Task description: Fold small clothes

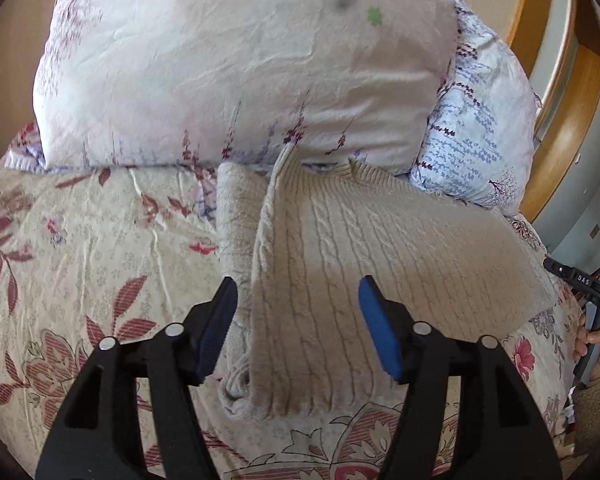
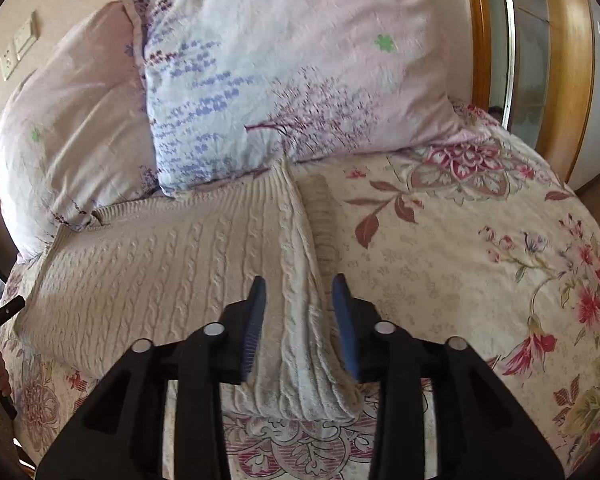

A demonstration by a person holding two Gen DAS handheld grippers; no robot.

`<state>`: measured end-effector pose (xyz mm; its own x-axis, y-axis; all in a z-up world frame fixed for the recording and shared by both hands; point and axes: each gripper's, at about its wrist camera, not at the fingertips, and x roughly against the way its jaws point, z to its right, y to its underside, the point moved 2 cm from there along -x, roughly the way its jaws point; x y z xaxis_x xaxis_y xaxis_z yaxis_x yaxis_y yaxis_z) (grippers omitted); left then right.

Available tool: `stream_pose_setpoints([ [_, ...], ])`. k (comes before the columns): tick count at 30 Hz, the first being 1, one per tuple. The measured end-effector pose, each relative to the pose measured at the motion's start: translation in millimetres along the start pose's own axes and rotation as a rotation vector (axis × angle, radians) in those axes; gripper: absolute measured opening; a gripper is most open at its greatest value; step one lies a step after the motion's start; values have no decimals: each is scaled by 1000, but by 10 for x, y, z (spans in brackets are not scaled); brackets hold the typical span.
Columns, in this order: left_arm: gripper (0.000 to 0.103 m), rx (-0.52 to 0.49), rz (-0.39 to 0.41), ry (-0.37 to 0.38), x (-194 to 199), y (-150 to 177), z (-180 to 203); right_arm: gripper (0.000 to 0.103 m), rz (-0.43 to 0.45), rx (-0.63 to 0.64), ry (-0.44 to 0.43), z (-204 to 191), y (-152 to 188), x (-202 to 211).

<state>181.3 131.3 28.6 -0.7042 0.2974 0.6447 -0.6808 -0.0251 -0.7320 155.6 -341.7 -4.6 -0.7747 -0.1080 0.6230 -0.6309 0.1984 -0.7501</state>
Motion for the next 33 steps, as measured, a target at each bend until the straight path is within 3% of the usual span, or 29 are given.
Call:
stream_pose_setpoints([
  [4,79,-69,29,5,43,-63,238,55,-16,87,-65,-265,-6,-14],
  [9,81,-55,-35,10,-159,-51,297,55,-88,102,-92,-385,42,-213],
  [13,81,-12,-105,4,-325,8,208,56,-153,78,-64,-312,117,-374],
  [23,83,-41,-127,17,-416,65,215,69,-161,190,-12,-435,217,-453],
  [26,82,16,-110,57,-332,20,161,71,-145,203,-7,-442,228,-446],
  [29,82,161,-50,131,-151,-101,-80,71,-128,173,-40,-408,208,-411],
  [33,82,244,-69,91,-153,-211,-395,72,-105,98,-110,-372,137,-353],
])
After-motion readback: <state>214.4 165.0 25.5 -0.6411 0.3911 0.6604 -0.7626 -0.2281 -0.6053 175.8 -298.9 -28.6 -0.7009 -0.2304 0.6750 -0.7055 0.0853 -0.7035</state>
